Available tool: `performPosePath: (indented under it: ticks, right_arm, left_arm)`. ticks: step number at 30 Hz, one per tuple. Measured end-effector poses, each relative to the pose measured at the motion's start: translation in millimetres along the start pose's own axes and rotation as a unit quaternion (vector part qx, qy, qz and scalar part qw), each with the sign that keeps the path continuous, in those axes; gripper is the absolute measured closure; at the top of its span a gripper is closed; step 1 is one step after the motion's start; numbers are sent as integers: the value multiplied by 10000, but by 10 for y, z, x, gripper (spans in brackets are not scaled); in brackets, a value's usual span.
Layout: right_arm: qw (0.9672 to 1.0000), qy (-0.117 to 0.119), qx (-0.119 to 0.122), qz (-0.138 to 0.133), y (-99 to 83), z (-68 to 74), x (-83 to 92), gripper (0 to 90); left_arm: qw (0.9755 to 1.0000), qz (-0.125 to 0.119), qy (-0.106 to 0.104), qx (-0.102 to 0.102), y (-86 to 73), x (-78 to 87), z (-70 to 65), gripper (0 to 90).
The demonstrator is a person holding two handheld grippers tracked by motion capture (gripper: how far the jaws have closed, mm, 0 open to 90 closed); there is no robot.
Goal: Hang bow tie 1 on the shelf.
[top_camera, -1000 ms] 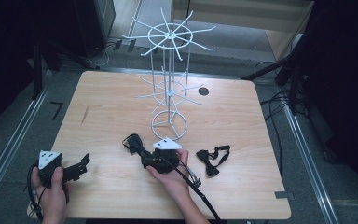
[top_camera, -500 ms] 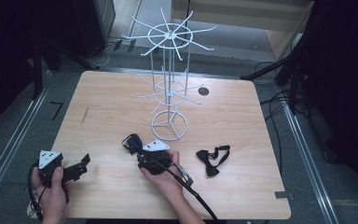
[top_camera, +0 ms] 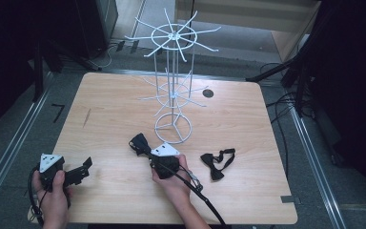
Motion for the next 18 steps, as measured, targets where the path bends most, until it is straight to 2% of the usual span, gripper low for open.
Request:
performPosePath:
  ticks: [5,7,18]
  right_arm:
    - [9998,9,38,-214,49,-28,118,817]
    - [9992,16,6,-409,106,-61,224,817]
    - [9964,-28,33,-846,235,-157,517,816]
  left_arm:
    - [10000,0,0,-8,0,0,0,0]
    - [10000,-4,4,-2,0,0,-2,0]
    - [10000,-5,15,-8,0,1,-1,0]
Point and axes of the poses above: each handheld gripper's, and its own axes: x roughly backward along the jaws, y roughly out of its top, z roughly to its left, the point moved 5 cm from there along -x, roughly forward along the jaws, and after that the axes turned 6 degrees about -x, right-handed, at the moved point
